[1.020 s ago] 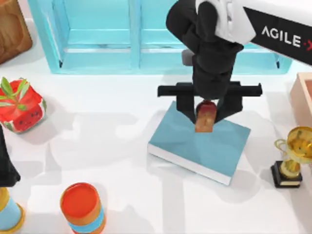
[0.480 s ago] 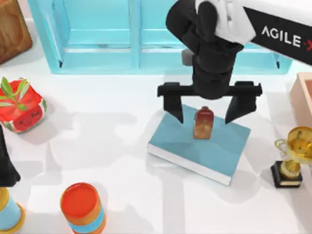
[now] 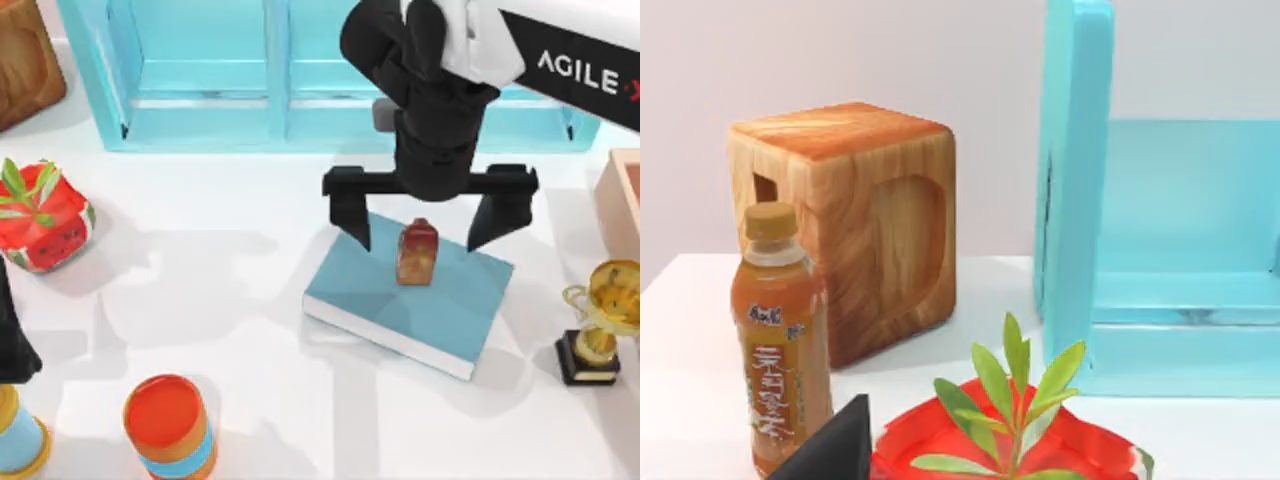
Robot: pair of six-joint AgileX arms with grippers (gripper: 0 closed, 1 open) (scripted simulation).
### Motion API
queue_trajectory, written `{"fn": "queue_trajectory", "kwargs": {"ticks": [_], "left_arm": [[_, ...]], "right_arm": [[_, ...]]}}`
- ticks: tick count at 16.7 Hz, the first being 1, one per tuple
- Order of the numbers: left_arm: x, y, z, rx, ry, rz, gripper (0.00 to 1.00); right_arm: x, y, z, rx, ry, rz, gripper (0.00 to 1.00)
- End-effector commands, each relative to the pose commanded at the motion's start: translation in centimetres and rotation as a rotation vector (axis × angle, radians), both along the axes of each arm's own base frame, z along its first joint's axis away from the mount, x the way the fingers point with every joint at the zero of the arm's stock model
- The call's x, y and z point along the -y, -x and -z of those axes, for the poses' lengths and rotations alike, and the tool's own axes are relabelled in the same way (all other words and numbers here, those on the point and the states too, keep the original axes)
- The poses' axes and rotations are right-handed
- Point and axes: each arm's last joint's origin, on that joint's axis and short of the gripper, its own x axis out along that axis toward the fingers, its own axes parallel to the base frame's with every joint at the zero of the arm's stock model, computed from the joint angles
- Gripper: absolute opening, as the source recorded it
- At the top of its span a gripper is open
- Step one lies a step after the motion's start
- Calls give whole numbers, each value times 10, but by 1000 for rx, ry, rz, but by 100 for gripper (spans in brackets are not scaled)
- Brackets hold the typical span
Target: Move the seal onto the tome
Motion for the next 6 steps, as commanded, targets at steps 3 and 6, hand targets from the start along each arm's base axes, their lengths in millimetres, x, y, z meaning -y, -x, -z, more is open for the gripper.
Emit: {"fn": "queue_trajectory", "kwargs": {"ticks": [3,6], "left_arm": [[0,0,0,0,0,0,100],[0,0,0,0,0,0,100]], "right_arm": [[0,0,-16,0,0,0,100],[0,0,-26,0,0,0,100]]}}
